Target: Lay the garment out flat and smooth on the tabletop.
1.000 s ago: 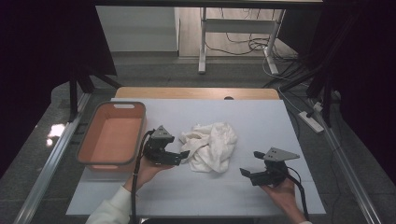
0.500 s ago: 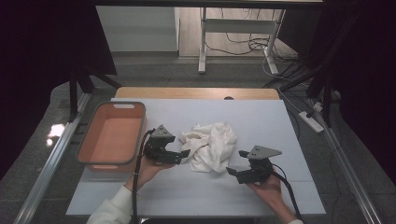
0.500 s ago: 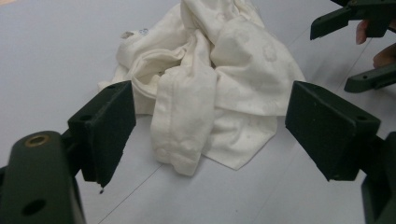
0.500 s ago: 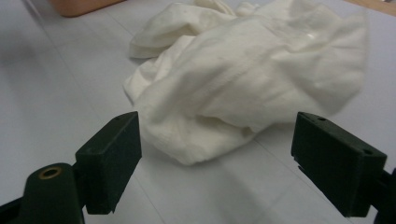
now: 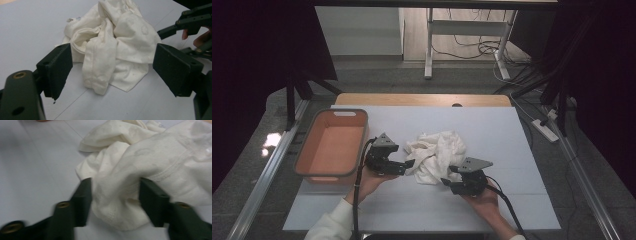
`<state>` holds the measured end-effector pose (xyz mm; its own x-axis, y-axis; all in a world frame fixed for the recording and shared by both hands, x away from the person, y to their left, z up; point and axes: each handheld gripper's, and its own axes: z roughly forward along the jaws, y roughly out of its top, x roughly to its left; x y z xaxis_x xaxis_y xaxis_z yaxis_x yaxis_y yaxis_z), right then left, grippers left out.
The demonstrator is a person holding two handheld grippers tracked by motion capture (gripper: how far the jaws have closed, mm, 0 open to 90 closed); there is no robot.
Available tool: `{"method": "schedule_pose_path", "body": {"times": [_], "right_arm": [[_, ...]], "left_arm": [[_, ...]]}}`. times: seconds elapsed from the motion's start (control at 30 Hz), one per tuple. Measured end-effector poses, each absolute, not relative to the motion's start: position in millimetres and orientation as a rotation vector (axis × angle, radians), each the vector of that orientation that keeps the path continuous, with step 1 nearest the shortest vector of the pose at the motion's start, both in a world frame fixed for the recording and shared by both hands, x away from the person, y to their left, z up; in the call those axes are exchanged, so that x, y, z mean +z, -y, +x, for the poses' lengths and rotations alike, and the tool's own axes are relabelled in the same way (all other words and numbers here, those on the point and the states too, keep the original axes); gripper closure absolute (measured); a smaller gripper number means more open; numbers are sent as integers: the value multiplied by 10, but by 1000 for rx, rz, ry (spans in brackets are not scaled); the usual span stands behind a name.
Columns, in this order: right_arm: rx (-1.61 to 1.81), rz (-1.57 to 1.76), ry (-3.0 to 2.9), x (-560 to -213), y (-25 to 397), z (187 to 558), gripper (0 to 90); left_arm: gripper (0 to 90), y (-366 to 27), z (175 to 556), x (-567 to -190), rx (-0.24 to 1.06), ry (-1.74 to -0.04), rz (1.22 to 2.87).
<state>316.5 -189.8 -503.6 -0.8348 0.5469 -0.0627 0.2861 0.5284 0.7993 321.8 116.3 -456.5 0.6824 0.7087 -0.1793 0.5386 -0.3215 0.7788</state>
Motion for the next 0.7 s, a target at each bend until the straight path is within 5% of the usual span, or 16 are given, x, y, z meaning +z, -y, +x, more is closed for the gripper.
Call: {"method": "schedule_pose_path", "body": {"times": [0.23, 0.7], "right_arm": [[1118, 650, -2480, -5070, 1852, 3164, 872], [1162, 623, -2577, -4995, 1967, 2883, 881]], "left_arm": [[169, -1177, 3225, -4575, 244, -971, 2002], [172, -1150, 3210, -4568, 241, -960, 2003]]}}
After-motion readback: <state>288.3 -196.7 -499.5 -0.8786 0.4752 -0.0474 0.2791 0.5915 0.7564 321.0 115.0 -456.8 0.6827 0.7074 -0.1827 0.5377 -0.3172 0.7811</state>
